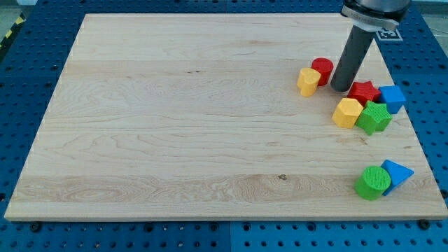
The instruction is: Separate the red blocks and yellow blocks from each other
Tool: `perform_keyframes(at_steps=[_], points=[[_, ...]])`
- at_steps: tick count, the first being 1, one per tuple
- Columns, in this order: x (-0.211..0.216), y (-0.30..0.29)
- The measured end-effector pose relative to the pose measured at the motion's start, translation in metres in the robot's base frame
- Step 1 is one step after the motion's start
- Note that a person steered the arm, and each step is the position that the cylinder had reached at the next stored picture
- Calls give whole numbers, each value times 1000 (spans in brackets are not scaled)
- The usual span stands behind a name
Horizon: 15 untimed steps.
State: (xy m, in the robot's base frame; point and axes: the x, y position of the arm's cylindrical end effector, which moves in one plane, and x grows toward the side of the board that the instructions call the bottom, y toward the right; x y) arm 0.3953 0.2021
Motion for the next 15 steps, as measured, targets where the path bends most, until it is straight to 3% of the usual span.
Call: perform_keyframes(at_steps=[2, 3, 4, 6, 9, 10, 12, 13, 14, 15], points=[[-13, 54], [11, 78], [43, 73], [57, -46], [40, 34], [11, 27], [12, 17], [-16, 1], [-14, -3], [26, -3]])
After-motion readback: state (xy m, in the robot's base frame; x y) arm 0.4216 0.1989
